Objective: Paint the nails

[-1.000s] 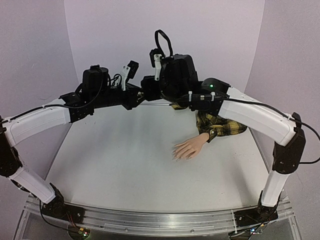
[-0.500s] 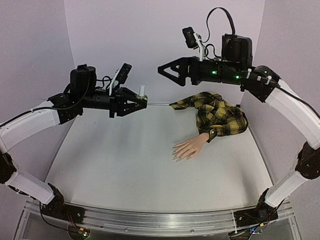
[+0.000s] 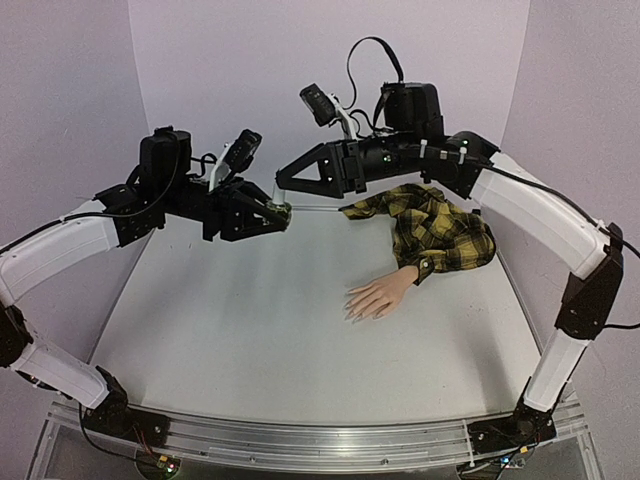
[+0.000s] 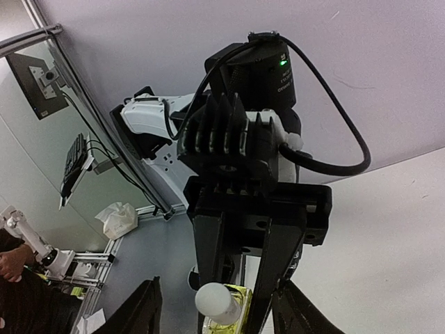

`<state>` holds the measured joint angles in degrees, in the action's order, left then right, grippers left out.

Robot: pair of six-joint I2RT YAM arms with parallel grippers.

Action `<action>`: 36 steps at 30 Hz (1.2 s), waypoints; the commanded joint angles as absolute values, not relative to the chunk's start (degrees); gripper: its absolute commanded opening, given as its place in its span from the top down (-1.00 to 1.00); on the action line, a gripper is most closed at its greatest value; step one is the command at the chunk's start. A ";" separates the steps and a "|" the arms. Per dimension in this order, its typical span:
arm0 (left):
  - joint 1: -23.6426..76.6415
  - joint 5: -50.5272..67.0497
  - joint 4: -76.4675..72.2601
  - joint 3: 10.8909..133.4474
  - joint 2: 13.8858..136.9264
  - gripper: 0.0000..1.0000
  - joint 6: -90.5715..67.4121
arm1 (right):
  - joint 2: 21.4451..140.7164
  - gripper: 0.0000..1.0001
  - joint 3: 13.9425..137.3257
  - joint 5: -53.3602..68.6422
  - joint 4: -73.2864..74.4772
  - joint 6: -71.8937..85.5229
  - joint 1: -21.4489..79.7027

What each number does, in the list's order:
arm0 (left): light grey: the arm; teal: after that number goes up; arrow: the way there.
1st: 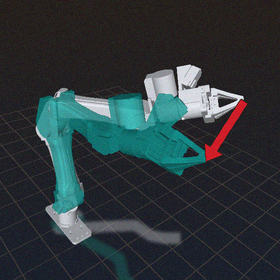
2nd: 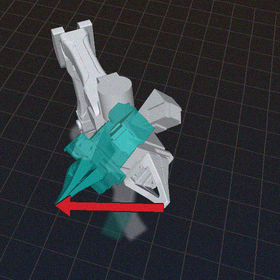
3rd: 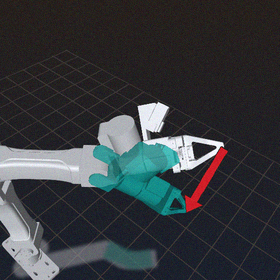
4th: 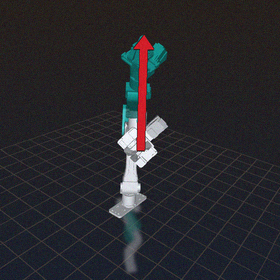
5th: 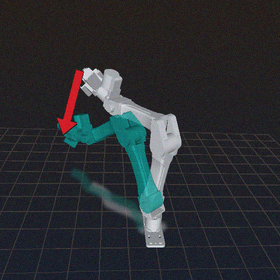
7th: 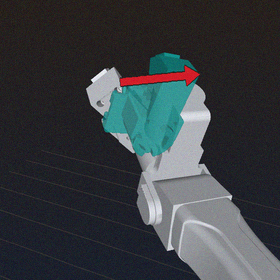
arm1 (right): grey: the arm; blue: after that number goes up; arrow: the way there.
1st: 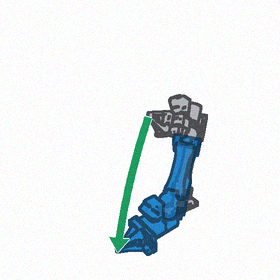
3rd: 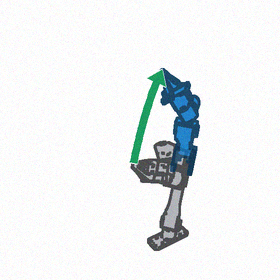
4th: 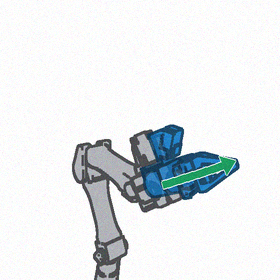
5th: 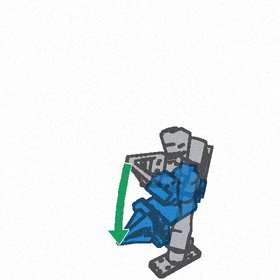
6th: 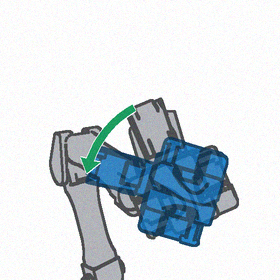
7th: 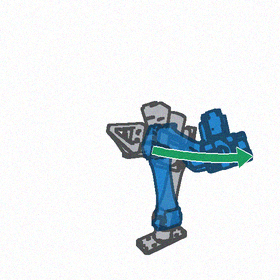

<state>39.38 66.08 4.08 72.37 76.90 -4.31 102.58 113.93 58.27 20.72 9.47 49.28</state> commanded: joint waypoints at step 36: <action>39.38 43.32 6.52 76.39 73.05 1.00 -1.41 | 102.01 1.00 111.90 48.64 19.16 7.08 51.46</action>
